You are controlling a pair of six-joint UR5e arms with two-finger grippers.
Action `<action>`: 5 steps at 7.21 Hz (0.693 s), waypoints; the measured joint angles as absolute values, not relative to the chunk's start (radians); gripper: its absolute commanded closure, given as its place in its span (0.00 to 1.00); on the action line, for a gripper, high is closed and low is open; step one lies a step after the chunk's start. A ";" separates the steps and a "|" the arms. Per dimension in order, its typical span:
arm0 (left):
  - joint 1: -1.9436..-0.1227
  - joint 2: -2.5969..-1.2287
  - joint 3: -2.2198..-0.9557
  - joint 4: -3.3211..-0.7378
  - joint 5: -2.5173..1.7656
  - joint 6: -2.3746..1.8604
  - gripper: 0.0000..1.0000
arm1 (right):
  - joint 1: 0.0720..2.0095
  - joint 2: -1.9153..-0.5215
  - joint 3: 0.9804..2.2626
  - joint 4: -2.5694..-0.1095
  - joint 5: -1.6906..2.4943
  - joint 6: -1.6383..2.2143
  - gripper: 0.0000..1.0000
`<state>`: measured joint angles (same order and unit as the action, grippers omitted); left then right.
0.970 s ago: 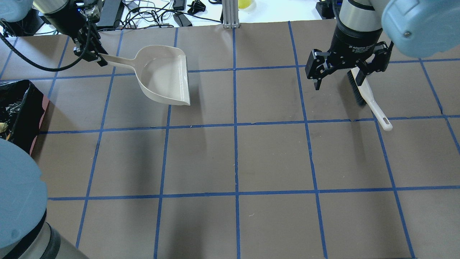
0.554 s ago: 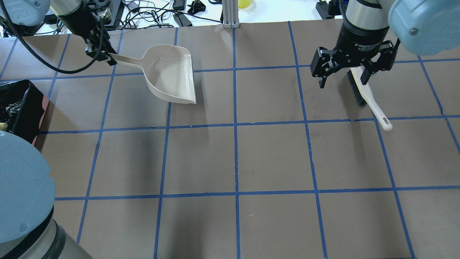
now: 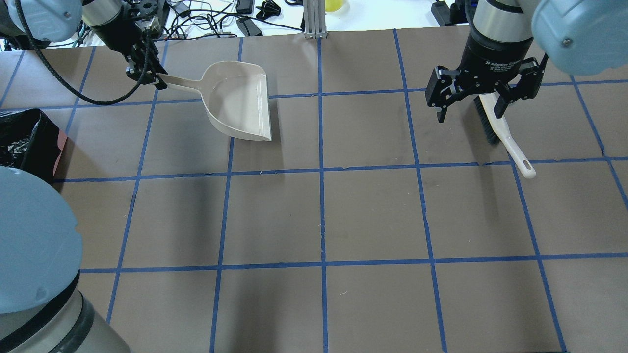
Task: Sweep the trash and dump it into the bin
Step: 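Carry the dustpan forward and lower it toward the table with the left gripper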
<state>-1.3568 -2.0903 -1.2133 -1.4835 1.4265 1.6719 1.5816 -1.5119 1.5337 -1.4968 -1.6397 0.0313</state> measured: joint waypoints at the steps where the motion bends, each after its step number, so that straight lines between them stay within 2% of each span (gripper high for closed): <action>1: -1.350 -2.095 -1.215 -1.471 1.425 1.710 1.00 | 1.582 -1.512 1.539 -1.496 -1.640 0.032 0.00; 5: -1.333 -2.129 -1.217 -1.417 1.427 1.793 1.00 | 1.582 -1.512 1.544 -1.506 -1.647 0.032 0.00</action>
